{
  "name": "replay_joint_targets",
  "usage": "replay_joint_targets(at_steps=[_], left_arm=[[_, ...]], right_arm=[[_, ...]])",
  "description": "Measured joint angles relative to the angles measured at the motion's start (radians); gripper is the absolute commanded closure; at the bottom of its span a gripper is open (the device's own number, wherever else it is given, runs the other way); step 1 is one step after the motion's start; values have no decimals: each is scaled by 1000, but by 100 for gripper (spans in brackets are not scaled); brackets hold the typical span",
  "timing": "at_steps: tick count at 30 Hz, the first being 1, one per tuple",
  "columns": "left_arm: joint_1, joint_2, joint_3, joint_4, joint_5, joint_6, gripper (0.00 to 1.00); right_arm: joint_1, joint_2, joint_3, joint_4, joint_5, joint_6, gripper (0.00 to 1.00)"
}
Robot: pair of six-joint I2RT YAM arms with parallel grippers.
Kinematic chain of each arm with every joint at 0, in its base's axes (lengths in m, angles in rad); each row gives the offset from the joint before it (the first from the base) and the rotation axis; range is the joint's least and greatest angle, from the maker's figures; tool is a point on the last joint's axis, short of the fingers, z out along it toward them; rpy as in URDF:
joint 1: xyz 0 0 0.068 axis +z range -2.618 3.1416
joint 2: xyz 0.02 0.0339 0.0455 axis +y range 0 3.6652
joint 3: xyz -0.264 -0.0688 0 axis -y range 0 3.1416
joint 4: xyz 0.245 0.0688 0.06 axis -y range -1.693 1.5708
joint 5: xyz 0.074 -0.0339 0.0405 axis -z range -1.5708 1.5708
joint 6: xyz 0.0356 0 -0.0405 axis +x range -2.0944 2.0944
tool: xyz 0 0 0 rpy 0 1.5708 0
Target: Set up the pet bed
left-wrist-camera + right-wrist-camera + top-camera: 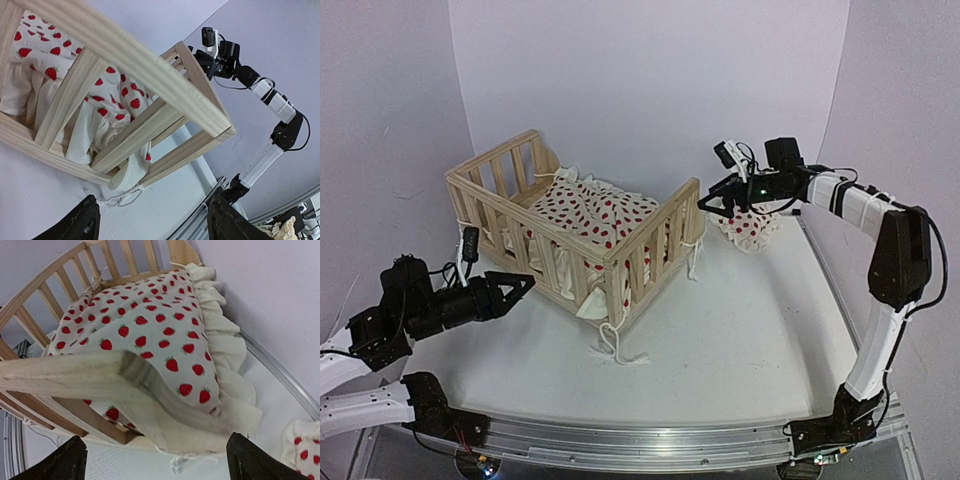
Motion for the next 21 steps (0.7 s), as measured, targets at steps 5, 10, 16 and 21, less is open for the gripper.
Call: replay_joint_targets(at_steps=[5, 10, 16, 21], left_arm=[[1, 132, 187, -18, -3, -30, 32], [1, 239, 317, -17, -39, -66, 29], [1, 242, 320, -40, -218, -164, 29], [1, 390, 435, -83, -344, -152, 26]], right_arm=[[8, 113, 152, 0, -169, -50, 7], [10, 198, 240, -15, -327, -56, 37], [-3, 193, 190, 40, -412, -87, 72], [9, 55, -10, 68, -388, -86, 75]])
